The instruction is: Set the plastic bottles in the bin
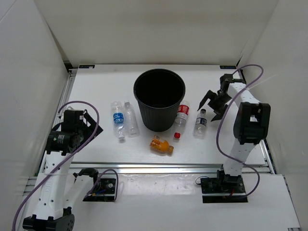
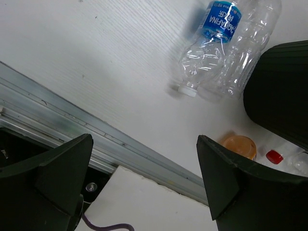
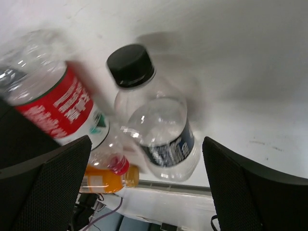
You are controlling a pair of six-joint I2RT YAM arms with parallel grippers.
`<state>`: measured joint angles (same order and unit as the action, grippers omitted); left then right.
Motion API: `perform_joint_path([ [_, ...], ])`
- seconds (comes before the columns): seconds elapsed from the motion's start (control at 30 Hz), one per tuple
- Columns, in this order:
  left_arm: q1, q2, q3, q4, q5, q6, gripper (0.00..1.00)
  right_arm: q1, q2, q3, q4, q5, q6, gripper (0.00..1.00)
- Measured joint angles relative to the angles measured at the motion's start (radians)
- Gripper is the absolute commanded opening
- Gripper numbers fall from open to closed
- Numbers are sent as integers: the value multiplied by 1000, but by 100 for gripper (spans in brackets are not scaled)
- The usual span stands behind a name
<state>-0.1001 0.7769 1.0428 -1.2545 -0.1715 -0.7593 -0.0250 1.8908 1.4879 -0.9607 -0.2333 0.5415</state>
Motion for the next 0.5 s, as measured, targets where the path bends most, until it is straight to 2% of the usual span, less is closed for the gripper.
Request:
perform_joint_path([
  [0.13, 0, 0, 0, -24, 0, -10, 100, 16, 70, -2, 24, 19, -2, 100],
  [0.17, 0, 0, 0, -29, 0, -12, 100, 18, 80, -2, 27, 22, -2, 93],
  [0.3, 0, 2, 0, -37, 0, -26, 100, 29, 109, -20, 48, 25, -5, 75],
  [0.37, 0, 2, -3, -42, 2, -34, 100, 33, 116, -36, 57, 25, -3, 75],
  [0.47, 0, 5, -19, -47, 5, -43, 100, 34, 116, -69, 69, 24, -3, 64],
  [0.5, 0, 8, -27, -47, 6, -45, 100, 34, 111, -82, 72, 16, -2, 56],
])
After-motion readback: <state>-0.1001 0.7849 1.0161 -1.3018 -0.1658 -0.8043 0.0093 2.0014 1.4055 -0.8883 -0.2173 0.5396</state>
